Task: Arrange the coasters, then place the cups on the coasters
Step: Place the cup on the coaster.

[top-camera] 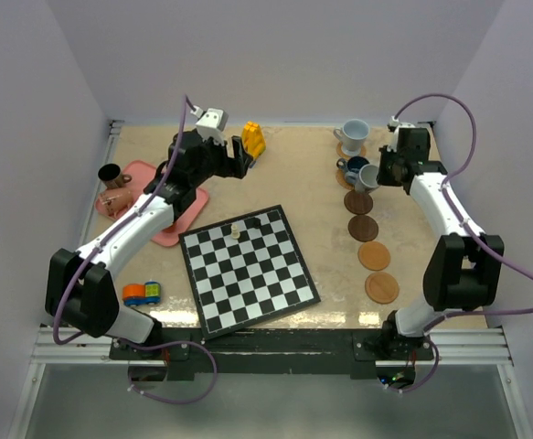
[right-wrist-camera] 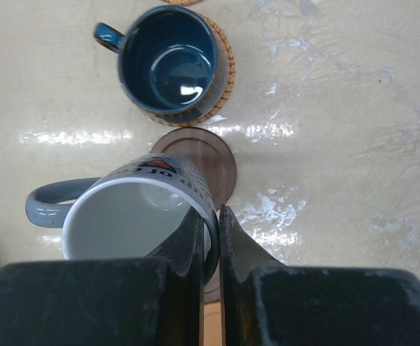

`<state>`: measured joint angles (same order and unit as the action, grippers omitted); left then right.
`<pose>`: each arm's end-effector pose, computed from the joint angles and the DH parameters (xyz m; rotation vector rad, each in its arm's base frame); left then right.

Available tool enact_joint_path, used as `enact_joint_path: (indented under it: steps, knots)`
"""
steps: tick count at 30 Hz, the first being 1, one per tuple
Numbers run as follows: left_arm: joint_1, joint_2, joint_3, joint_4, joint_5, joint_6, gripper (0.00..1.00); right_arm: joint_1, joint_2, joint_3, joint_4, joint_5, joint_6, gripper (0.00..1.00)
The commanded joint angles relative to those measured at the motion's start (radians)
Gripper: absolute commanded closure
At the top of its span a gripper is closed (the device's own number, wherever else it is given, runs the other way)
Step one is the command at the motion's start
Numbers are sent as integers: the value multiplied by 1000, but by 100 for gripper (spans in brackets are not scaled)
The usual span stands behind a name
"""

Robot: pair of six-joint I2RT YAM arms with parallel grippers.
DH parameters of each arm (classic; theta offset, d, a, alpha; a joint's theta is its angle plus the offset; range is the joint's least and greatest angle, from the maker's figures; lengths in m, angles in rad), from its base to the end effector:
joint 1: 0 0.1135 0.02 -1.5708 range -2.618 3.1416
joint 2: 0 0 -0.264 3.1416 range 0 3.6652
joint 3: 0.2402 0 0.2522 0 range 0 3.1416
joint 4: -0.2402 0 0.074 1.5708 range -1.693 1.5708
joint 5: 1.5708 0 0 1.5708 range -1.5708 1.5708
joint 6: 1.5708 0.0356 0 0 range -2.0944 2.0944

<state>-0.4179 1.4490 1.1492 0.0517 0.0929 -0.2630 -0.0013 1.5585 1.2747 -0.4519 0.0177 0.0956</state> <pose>0.3147 -0.1433 0.3336 0.2103 1.8426 -0.5629 0.3500 -0.0011 0.2929 0.1208 2.3033 0.0278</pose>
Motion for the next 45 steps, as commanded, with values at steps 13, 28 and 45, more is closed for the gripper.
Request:
enact_joint_path:
  steps: [13, 28, 45]
  knots:
    - [21, 24, 10, 80, 5, -50, 17, -32, 150, 118, 38, -108, -172, 100]
    - [21, 57, 35, 66, 27, -38, 17, -32, 186, 107, 7, -73, -177, 100]
    - [21, 60, 34, 63, 37, -42, 17, -31, 149, 55, 35, -30, 21, 100]
